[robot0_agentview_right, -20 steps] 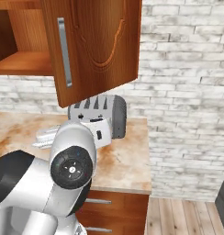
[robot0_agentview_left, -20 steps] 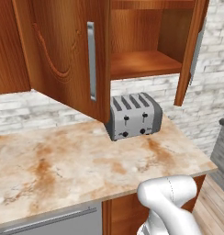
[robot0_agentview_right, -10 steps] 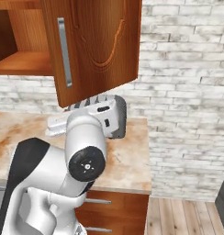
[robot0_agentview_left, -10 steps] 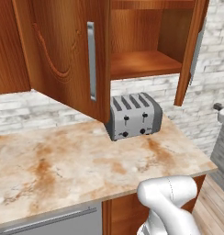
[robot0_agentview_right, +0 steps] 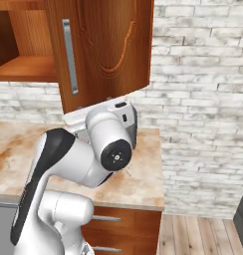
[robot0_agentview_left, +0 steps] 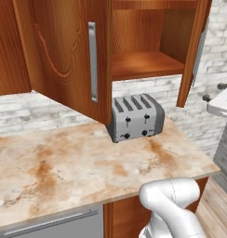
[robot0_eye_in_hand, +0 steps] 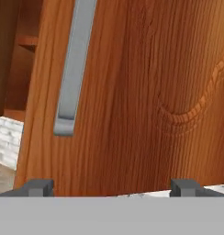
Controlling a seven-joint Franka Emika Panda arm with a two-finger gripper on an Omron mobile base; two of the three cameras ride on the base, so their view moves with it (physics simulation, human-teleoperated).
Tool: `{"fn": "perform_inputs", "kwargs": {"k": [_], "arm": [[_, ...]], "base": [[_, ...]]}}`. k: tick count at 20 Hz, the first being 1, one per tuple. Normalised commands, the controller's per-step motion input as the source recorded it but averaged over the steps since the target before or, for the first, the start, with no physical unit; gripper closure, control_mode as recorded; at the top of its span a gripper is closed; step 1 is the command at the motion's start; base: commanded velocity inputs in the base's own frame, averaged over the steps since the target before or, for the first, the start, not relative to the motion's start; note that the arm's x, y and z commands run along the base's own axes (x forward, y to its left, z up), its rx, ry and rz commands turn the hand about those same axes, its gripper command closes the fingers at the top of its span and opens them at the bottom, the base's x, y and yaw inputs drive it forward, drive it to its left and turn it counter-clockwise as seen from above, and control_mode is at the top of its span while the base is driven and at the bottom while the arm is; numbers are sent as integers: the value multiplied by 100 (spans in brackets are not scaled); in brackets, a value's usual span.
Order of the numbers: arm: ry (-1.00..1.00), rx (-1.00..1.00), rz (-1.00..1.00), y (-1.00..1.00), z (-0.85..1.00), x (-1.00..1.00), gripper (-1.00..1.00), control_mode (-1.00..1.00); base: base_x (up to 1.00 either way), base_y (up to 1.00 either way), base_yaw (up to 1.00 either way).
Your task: Close all open cabinet doors.
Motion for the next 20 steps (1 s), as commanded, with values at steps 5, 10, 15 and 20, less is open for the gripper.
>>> {"fn": "perform_inputs", "kwargs": {"k": [5,10,15,20], "arm": [[0,2,17,0,0,57,-100,-100],[0,0,13,1,0,54,-100,-100],[0,0,6,14,0,57,-100,-100],[0,0,1,30,0,68,-100,-100]], "base": [[0,0,0],[0,0,0],[0,0,0],[0,0,0]]}}
